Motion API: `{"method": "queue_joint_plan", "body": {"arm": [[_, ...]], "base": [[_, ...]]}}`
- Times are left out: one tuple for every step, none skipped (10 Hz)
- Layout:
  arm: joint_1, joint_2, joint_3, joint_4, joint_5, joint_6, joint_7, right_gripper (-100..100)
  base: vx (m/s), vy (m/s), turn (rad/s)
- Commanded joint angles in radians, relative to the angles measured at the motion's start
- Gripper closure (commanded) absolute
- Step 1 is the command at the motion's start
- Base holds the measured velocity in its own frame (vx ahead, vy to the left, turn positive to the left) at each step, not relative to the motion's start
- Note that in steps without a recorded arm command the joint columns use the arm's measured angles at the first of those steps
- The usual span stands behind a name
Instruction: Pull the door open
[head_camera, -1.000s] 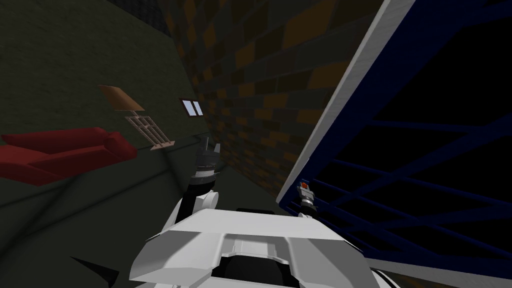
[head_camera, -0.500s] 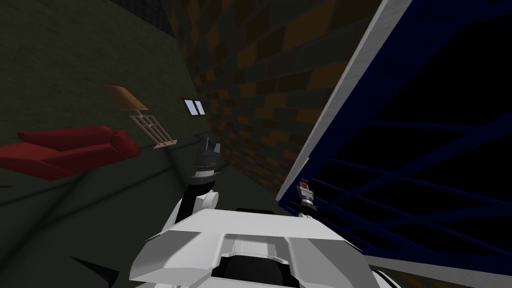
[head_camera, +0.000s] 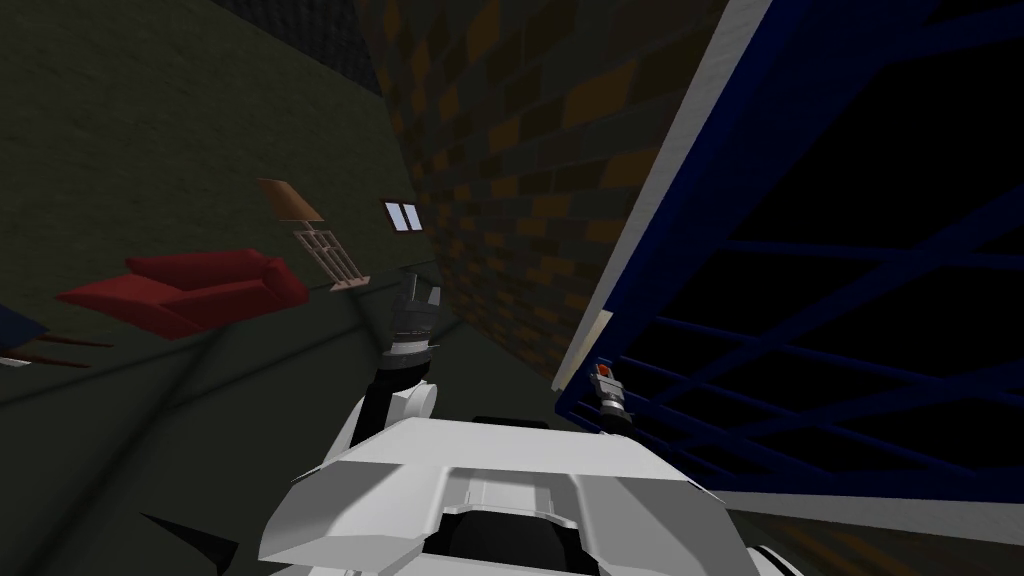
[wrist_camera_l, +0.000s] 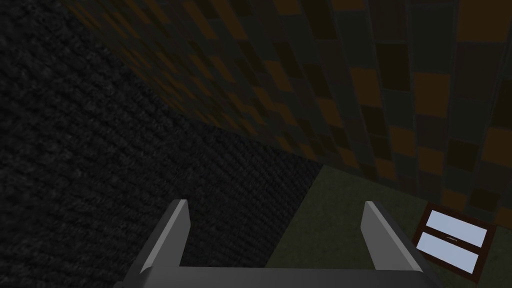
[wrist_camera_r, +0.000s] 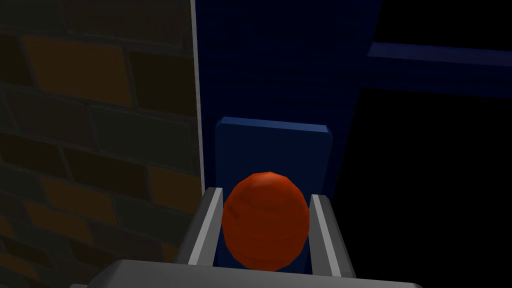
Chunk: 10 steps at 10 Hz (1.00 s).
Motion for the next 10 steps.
{"method": "queue_joint_plan", "body": {"arm": [[0.008,-0.011,0.020,-0.012,0.009,-0.004,-0.023,100],[0.012,-0.017,0.033,-0.016,0.015,-0.005,-0.036,100],[0.011,-0.013,0.024,-0.016,0.011,-0.001,-0.025,100],[0.023,-0.025,0.047,-0.021,0.022,-0.008,-0.045,100],[0.028,-0.032,0.058,-0.024,0.027,-0.014,-0.056,100],[0.034,-0.040,0.069,-0.028,0.033,-0.020,-0.067,100],[0.040,-0.049,0.082,-0.032,0.039,-0.027,-0.079,100],[0.049,-0.062,0.100,-0.038,0.048,-0.036,-0.097,100],[0.054,-0.070,0.112,-0.041,0.054,-0.043,-0.109,100],[0.061,-0.080,0.126,-0.046,0.061,-0.050,-0.123,100]], "base": [[-0.247,-0.004,0.085],[-0.227,0.002,0.061],[-0.100,0.002,0.018],[-0.145,-0.007,0.072],[-0.224,-0.009,0.104],[-0.240,-0.023,0.089],[-0.211,-0.035,0.086],[-0.231,-0.028,0.112],[-0.249,-0.013,0.083],[-0.235,-0.035,0.079]]}}
